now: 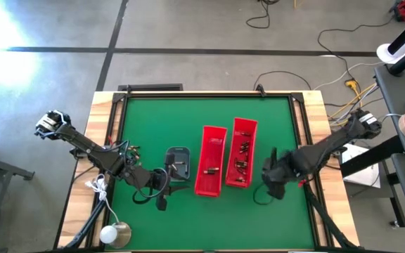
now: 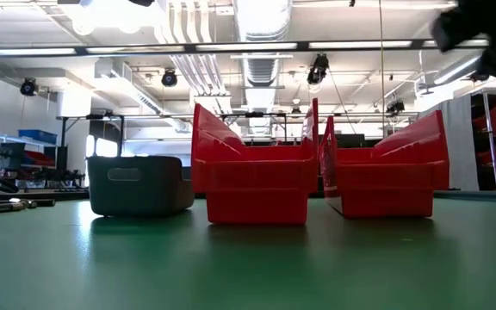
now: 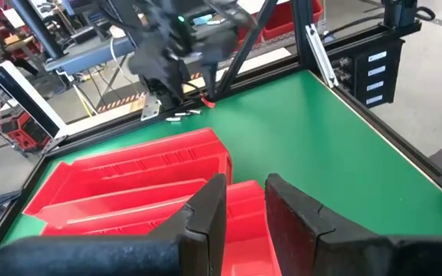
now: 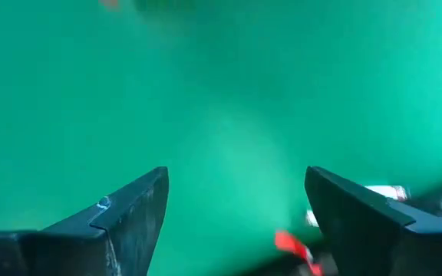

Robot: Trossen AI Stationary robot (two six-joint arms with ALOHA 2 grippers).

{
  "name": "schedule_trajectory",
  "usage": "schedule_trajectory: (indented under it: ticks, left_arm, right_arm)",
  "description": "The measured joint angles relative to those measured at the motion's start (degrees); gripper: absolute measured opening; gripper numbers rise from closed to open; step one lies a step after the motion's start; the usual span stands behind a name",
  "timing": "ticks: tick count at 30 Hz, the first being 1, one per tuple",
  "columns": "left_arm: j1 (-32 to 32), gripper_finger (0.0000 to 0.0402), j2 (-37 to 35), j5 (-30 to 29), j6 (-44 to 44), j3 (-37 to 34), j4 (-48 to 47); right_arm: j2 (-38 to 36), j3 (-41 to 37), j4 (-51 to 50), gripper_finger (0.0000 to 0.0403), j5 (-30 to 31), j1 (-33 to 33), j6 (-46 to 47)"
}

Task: Sort batteries
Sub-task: Put the silver battery into the gray bin

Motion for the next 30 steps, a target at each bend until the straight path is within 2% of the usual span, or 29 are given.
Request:
schedule_trajectory:
  ticks: [6, 11, 13, 17, 23, 30]
  left_arm:
    - [0.0, 0.0073, 0.0, 0.0, -0.09, 0.0, 1.29]
    - [0.0, 0.0073, 0.0, -0.02, 0.04, 0.0, 2.74]
    - [0.0, 0.0073, 0.0, -0.02, 0.04, 0.11, 2.89]
    - [0.0, 0.0073, 0.13, -0.02, -0.58, 1.11, 3.31]
    - [0.0, 0.0073, 1.93, -0.02, -1.01, 2.46, 3.35]
    - [0.0, 0.0073, 4.71, -0.02, -0.55, 4.71, 3.25]
  right_arm:
    - [2.98, -4.47, -3.26, 0.0297, -0.36, 6.84, -0.21]
    - [8.42, -7.63, -3.03, 0.0276, -0.41, 9.79, -8.76]
    - [10.96, -9.25, -3.18, 0.0265, -1.5, 9.75, -11.12]
    - [15.96, -12.31, -3.48, 0.0242, -9.19, 6.87, -16.12]
    - [21.34, -13.07, -2.76, 0.0225, -8.91, 6.36, -26.3]
    - [25.95, -14.83, -0.91, 0.0224, -7.77, 5.79, -31.6]
